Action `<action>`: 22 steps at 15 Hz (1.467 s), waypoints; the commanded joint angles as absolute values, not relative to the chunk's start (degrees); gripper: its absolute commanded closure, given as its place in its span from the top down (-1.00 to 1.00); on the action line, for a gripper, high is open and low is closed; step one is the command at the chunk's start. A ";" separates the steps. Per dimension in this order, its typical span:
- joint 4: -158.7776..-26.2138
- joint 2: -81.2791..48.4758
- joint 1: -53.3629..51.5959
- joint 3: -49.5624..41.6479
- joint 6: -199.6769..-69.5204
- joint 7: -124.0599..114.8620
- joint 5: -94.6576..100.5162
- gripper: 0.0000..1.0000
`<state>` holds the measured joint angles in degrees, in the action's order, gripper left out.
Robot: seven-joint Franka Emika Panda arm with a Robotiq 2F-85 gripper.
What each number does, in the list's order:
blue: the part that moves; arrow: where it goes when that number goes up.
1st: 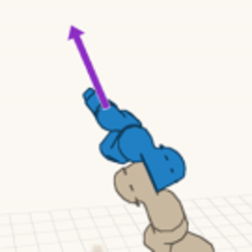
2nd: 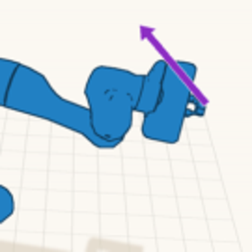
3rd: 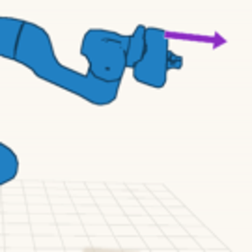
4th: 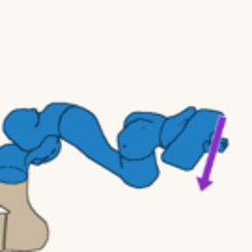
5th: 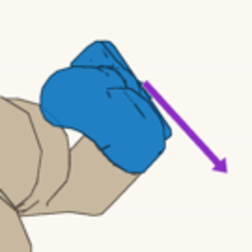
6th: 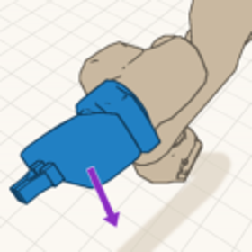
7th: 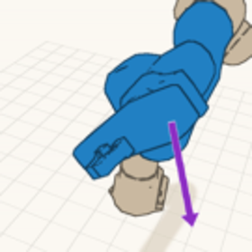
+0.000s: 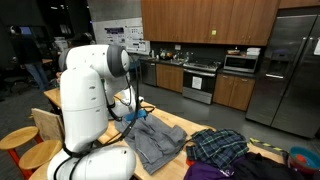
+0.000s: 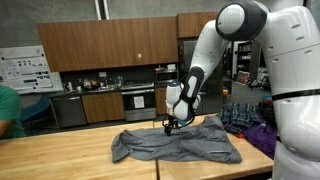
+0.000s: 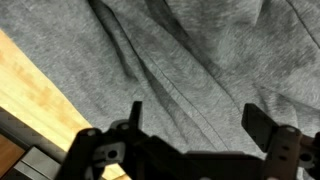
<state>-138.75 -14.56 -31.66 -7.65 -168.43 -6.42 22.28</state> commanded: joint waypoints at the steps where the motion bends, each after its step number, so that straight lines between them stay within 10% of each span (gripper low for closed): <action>1: -138.75 -14.56 -31.66 -7.66 -168.42 -6.42 22.28 1.00; 16: -152.54 -15.93 -55.65 -51.55 -194.66 -35.18 48.26 1.00; 22: -157.82 -13.83 -54.73 -54.10 -198.19 -33.17 45.42 1.00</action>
